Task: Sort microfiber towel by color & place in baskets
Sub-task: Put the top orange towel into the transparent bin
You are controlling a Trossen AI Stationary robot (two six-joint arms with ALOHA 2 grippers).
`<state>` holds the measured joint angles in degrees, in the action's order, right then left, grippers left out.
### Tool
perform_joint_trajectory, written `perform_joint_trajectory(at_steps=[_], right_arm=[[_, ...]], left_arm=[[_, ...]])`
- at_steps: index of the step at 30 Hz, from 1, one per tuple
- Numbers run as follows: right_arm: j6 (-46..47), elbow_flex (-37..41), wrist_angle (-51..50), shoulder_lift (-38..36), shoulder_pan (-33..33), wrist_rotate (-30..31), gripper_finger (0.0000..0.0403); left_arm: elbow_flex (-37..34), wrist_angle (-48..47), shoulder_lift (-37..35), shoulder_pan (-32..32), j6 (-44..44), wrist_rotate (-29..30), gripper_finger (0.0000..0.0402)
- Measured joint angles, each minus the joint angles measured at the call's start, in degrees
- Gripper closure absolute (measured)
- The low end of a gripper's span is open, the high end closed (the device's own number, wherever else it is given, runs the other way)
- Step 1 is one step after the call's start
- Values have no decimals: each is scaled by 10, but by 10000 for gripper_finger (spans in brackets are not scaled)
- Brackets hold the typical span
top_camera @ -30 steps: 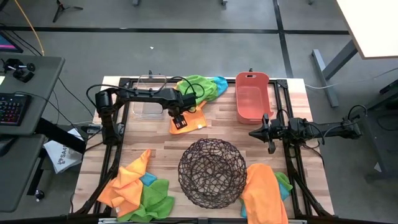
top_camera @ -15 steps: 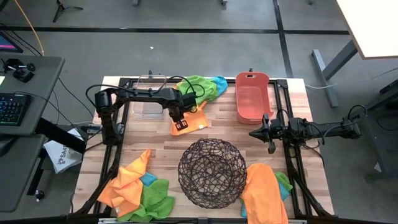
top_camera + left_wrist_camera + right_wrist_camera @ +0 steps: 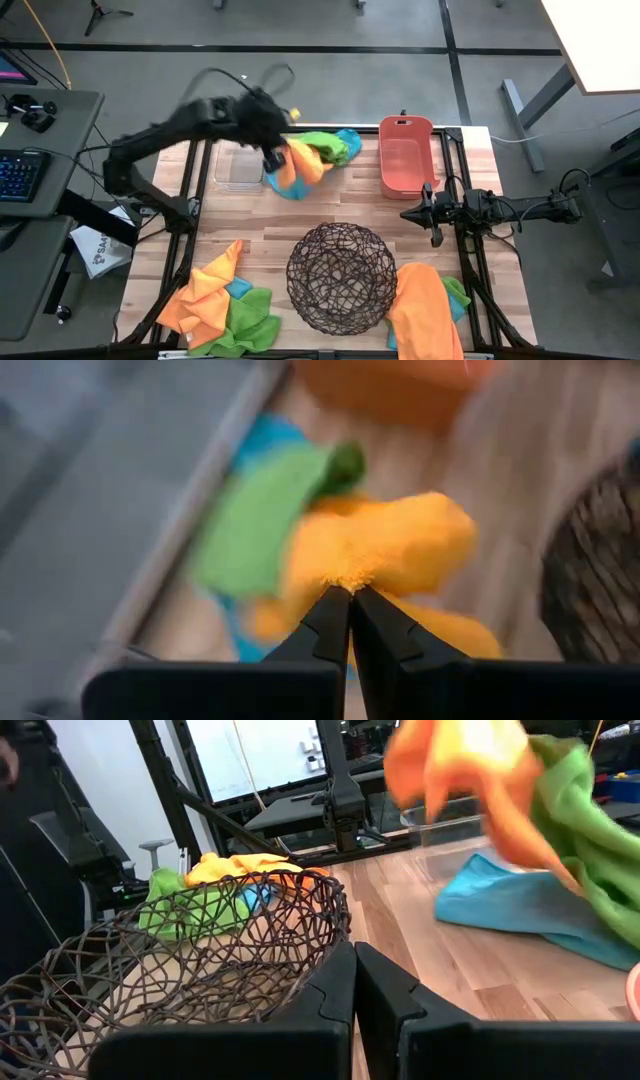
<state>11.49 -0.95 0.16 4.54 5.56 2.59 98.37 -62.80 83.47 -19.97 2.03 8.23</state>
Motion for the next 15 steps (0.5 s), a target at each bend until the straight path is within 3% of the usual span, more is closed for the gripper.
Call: perform_joint_trajectory(at_steps=[7,11,15], right_arm=[[0,0,0,0,0,0,402],[0,0,0,0,0,0,402],[0,0,0,0,0,0,402]], left_arm=[[41,-6,-65,-33,11,146,401],[41,-46,-92,-59,-37,235,401],[41,-108,-103,-79,-78,286,401]])
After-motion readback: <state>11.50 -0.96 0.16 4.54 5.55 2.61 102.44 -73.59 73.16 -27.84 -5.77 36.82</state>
